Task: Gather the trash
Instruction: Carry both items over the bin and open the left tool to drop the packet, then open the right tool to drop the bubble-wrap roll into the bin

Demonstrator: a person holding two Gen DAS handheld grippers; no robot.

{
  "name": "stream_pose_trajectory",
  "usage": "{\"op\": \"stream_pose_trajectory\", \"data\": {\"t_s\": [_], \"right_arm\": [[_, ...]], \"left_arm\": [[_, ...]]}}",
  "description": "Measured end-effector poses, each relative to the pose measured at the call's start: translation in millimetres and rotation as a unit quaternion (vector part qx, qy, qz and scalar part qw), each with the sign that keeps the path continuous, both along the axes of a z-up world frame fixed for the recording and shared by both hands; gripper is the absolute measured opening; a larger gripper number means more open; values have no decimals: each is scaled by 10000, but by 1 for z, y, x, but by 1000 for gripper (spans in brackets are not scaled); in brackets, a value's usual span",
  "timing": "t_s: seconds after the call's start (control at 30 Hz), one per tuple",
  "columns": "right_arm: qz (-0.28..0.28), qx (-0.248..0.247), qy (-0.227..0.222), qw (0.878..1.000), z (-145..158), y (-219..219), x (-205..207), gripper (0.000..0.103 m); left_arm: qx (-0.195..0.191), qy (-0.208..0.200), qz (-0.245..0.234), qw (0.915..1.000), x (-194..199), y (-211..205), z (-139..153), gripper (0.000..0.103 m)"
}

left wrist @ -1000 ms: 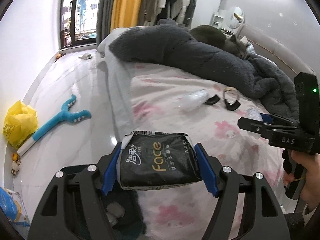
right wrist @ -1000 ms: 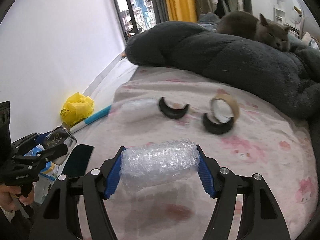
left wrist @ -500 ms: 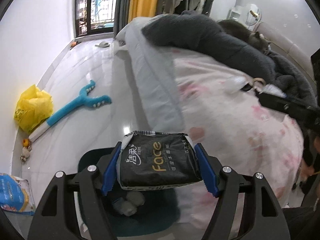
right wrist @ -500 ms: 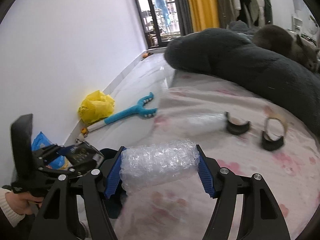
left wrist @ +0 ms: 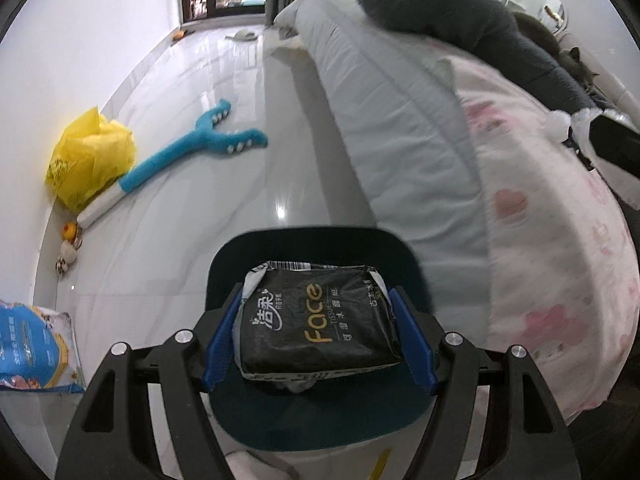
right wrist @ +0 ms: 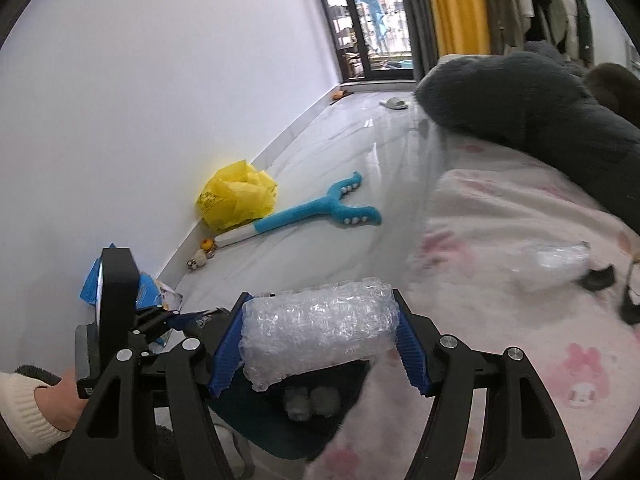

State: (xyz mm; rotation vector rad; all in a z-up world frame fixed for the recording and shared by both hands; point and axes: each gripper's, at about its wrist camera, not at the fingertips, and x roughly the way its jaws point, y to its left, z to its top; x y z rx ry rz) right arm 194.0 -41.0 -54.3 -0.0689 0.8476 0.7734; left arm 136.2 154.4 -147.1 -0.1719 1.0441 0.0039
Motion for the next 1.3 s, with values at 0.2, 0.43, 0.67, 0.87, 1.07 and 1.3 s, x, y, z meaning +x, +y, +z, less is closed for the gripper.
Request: {"op": "stream_pose_trajectory", "data": {"t_s": [0.2, 0.43, 0.67, 0.87, 1.07, 1.3], "right_arm": [[190, -133, 93, 9997, -12, 30, -5, 68], [293, -232, 166, 9992, -23, 49, -7, 68], [409, -357, 224, 9983, -33, 66, -7, 68], [502, -494, 305, 9971, -45, 81, -6, 68], [578, -710, 410, 9950, -63, 95, -6, 68], [632, -979, 700, 9907, -90, 107, -4, 68]], "left_arm": [[-62, 341, -27, 9994, -5, 13, -20, 74], [-208, 806, -8, 9965, -10, 28, -40, 74], [-406, 1197, -24, 9920, -16, 40, -56, 78], [-418, 1109, 25, 9930, -20, 48, -52, 80], [-279, 667, 241, 9971, -22, 64, -29, 80], [-358, 80, 337, 9988, -26, 75, -1, 80]]}}
